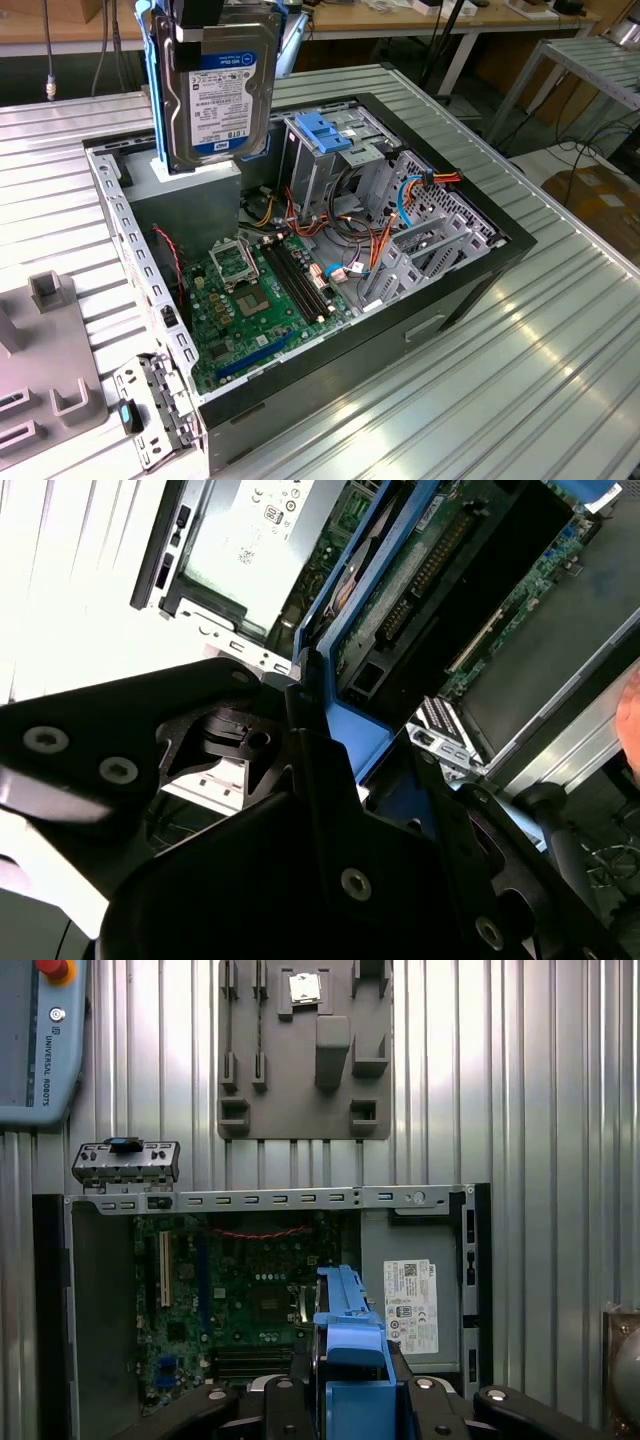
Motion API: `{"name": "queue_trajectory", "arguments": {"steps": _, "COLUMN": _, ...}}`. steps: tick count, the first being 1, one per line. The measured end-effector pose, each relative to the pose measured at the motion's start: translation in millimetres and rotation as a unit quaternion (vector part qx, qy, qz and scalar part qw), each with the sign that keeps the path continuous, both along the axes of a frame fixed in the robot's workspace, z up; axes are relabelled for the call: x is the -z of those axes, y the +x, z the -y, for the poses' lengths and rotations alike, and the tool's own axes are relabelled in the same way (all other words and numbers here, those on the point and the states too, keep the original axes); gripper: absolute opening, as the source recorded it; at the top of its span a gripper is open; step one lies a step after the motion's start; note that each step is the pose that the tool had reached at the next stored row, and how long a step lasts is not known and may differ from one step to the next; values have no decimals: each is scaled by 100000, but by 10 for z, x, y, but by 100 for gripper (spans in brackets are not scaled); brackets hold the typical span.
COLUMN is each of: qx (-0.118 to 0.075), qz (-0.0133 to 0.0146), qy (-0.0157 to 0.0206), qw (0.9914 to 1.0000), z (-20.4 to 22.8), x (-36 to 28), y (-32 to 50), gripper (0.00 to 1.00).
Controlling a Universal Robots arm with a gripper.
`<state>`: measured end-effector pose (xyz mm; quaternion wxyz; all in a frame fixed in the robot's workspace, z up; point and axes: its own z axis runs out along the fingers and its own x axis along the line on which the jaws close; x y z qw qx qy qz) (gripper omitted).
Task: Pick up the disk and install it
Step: 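Insert the disk into the insertion slot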
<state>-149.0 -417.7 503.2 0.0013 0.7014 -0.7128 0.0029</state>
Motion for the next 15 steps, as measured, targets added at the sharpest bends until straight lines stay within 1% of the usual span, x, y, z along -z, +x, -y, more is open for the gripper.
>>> {"name": "queue_trajectory", "arguments": {"steps": 8, "qx": 1, "qz": -2, "qy": -1, "qw": 100000, "z": 38, "x": 1, "y": 0, "gripper": 37}}
{"name": "queue_trajectory", "arguments": {"steps": 15, "qx": 1, "qz": -2, "qy": -3, "qw": 100000, "z": 57, "x": 2, "y": 0, "gripper": 37}}
